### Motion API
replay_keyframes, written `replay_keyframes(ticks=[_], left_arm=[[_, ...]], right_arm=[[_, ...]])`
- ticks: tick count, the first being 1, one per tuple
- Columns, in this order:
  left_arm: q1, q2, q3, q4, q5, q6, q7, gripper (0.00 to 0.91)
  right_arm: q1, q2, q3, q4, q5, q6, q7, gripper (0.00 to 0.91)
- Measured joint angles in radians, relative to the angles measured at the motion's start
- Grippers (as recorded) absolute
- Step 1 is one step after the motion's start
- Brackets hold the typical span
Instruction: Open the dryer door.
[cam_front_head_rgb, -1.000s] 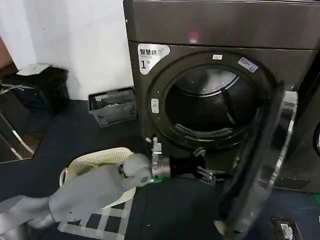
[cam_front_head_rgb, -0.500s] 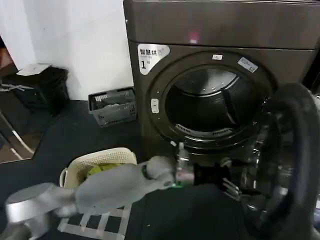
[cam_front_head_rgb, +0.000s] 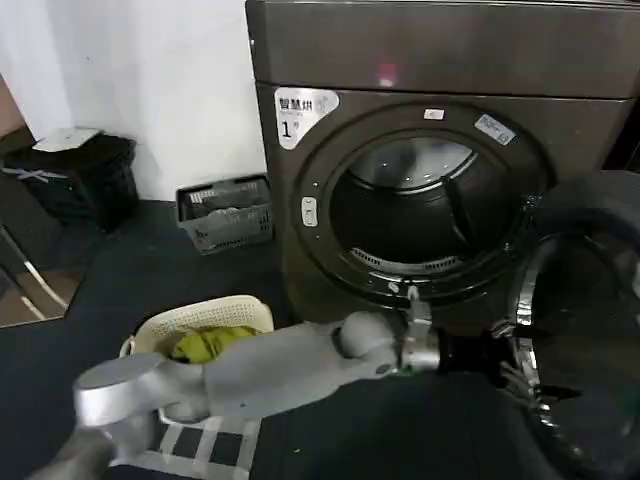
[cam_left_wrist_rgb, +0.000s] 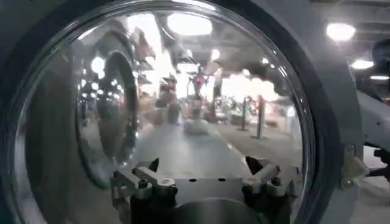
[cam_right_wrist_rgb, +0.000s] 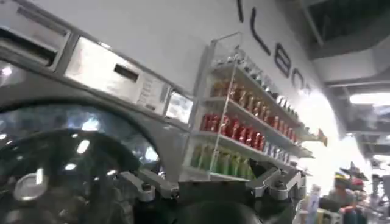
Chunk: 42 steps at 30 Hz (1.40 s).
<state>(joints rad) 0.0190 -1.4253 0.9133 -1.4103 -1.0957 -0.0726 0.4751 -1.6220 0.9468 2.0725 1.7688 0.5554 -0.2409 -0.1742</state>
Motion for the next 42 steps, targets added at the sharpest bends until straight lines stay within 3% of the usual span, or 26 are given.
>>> replay_keyframes(ticks=[8,13,21,31,42], left_arm=[[-0.011,-0.075,0.000,0.064,-0.003,-0.002,-0.026,0.907],[-0.017,-0.121,0.014,0.099,0.003,-0.006,-0.050,0.907],[-0.035,-0.184,0.022,0.161,0.008,-0.010,-0.079,0.907],[-0.042,-0.184,0.025,0.218,0.007,-0.007,-0.087,0.907],[-0.034,-0.184,0.024,0.278,0.030,-0.009,-0.092,0.907]], right_arm=[[0.007,-0.014,0.034,-0.008,0.010,-0.009,0.023,0.907],[0.023,-0.024,0.052,-0.019,0.027,-0.052,0.052,0.907],[0.025,-0.030,0.079,-0.039,0.019,-0.052,0.060,0.907],[0.014,-0.042,0.131,-0.040,-0.031,-0.047,0.069,0.907],[-0.013,-0.050,0.188,-0.038,-0.036,-0.046,0.072,0.907]])
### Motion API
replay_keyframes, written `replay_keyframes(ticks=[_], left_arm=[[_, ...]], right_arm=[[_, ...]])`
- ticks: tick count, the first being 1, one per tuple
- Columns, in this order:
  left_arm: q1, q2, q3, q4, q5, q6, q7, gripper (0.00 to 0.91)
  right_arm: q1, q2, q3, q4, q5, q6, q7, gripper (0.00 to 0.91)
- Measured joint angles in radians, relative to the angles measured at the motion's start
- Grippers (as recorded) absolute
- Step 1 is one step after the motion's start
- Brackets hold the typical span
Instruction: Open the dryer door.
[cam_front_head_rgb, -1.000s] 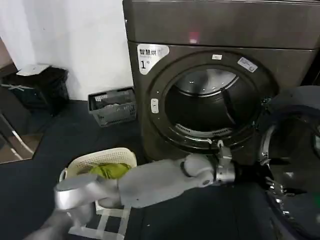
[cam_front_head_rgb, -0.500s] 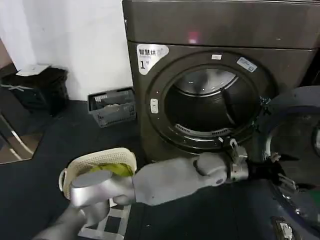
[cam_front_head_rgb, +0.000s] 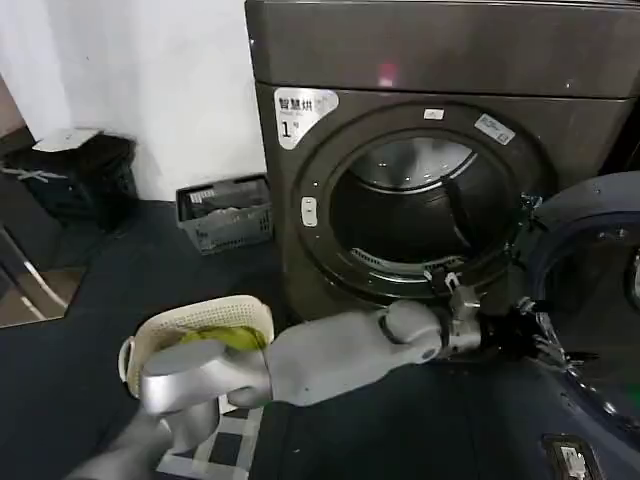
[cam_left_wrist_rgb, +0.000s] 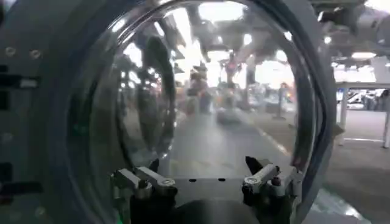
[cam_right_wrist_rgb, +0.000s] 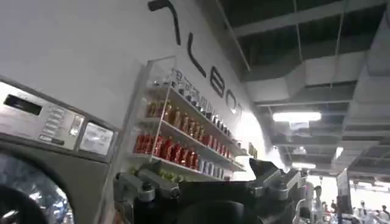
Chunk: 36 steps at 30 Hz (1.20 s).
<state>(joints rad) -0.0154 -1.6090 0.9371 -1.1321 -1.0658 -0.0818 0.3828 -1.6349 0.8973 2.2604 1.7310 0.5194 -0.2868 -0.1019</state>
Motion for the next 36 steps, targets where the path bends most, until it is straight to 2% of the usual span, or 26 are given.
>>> replay_keyframes(ticks=[20,25,31,36], left_arm=[[0.016,0.000,0.021,0.007,0.036,-0.074,-0.036,0.907],[0.016,0.000,0.032,0.007,0.070,-0.168,-0.092,0.907],[0.021,0.000,0.039,-0.010,0.077,-0.236,-0.091,0.907],[0.021,0.000,0.042,-0.024,0.052,-0.326,-0.107,0.907]], right_arm=[[-0.011,0.005,0.024,-0.002,0.000,0.019,-0.007,0.907],[-0.013,0.004,0.024,-0.004,0.000,0.022,-0.010,0.907],[-0.016,0.000,0.025,-0.007,0.000,0.032,-0.018,0.907],[-0.015,-0.005,0.033,-0.009,-0.002,0.073,-0.022,0.907]])
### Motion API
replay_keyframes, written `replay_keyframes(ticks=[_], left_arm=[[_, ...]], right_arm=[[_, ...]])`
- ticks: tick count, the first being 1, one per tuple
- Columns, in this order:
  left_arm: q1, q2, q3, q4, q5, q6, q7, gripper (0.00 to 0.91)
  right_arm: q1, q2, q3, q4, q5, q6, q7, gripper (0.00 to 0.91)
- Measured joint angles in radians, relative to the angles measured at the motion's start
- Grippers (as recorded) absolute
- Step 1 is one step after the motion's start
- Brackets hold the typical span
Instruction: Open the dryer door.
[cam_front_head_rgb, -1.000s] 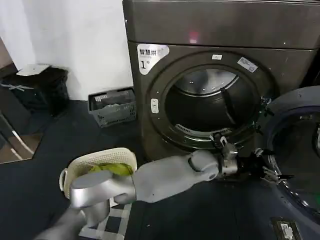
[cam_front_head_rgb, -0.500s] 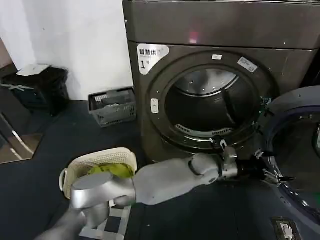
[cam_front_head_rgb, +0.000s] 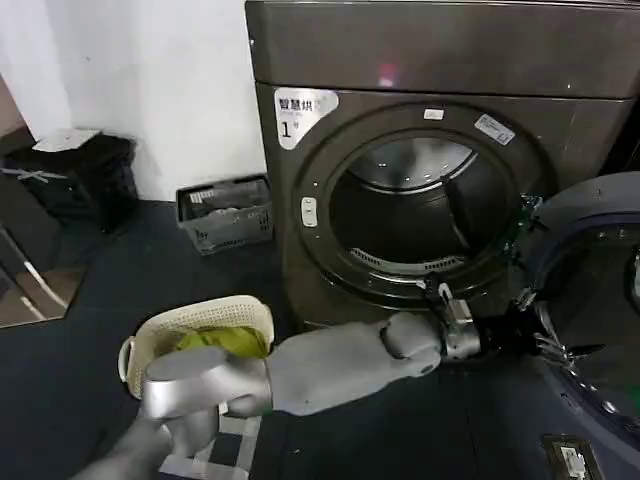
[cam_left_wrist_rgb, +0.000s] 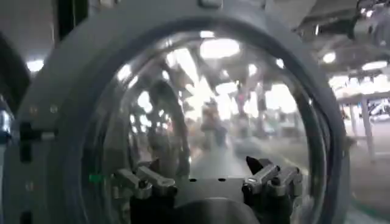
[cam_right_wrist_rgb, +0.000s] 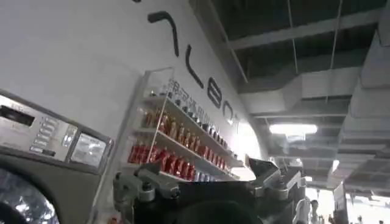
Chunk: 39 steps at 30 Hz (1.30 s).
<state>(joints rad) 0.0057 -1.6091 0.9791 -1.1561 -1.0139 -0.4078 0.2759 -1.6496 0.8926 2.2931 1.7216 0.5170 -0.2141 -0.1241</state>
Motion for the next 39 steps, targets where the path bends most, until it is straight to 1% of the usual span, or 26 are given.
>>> replay_keyframes(ticks=[2,6,11,17,23,30,39], left_arm=[[0.000,0.000,0.003,-0.007,-0.005,-0.036,-0.008,0.907],[0.000,0.000,0.003,-0.028,-0.020,-0.074,-0.019,0.907],[0.004,0.000,0.003,-0.043,-0.003,-0.172,-0.003,0.907],[0.013,0.000,0.010,-0.078,-0.014,-0.261,0.022,0.907],[0.020,0.014,0.007,-0.097,-0.024,-0.324,0.028,0.907],[0.027,0.097,0.010,-0.137,-0.061,-0.354,0.047,0.907],[0.033,0.232,0.014,-0.251,-0.076,-0.360,0.046,0.907]], right_arm=[[0.000,0.000,0.003,0.003,-0.006,0.008,-0.004,0.907],[0.000,-0.002,0.011,0.007,-0.027,0.026,-0.014,0.907],[0.003,-0.008,0.011,0.007,-0.031,0.027,-0.015,0.907],[0.006,-0.014,0.009,0.007,-0.032,0.027,-0.015,0.907],[0.009,-0.017,0.008,0.004,-0.032,0.027,-0.016,0.907],[0.007,-0.023,0.010,-0.001,-0.031,0.030,-0.016,0.907],[0.009,-0.030,0.015,0.003,-0.032,0.030,-0.017,0.907]])
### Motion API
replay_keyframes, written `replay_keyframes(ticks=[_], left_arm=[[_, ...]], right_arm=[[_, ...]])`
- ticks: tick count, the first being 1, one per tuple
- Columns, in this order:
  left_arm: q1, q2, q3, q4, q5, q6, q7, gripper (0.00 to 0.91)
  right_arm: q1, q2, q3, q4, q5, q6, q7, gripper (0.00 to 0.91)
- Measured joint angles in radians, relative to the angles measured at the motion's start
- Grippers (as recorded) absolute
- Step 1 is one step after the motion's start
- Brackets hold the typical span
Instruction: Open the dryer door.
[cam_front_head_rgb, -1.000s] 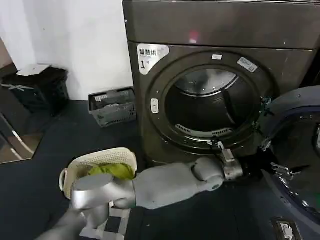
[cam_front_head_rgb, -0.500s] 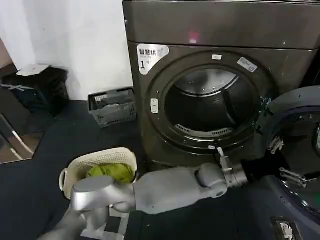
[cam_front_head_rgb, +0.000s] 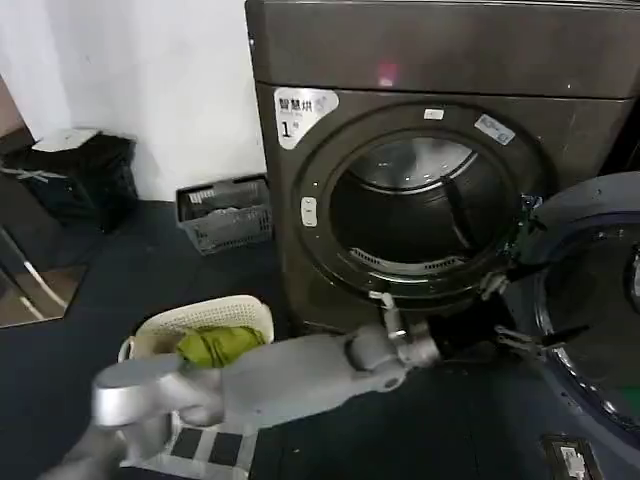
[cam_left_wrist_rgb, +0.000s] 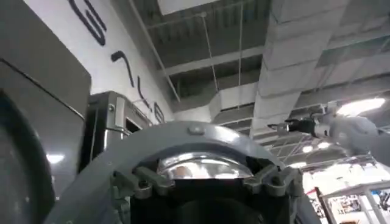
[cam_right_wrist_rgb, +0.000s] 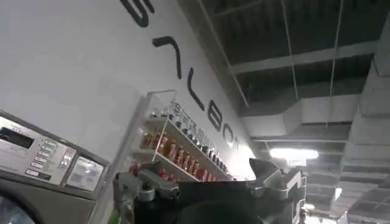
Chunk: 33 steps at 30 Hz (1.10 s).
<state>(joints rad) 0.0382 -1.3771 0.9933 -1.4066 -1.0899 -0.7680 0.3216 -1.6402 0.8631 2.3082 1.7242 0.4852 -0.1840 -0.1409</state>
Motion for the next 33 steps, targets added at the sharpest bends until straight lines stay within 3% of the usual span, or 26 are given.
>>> replay_keyframes(ticks=[9,21,33], left_arm=[[-0.010,0.166,0.006,-0.109,0.004,-0.003,0.006,0.907],[-0.062,0.416,0.027,-0.190,0.023,0.055,-0.001,0.907],[-0.156,0.674,0.088,-0.239,0.154,0.277,-0.095,0.907]], right_arm=[[0.000,-0.004,0.008,0.009,0.000,-0.001,-0.001,0.907],[0.026,-0.013,-0.013,0.011,-0.012,-0.003,-0.004,0.907],[0.046,-0.036,-0.019,-0.004,-0.021,-0.006,-0.005,0.907]])
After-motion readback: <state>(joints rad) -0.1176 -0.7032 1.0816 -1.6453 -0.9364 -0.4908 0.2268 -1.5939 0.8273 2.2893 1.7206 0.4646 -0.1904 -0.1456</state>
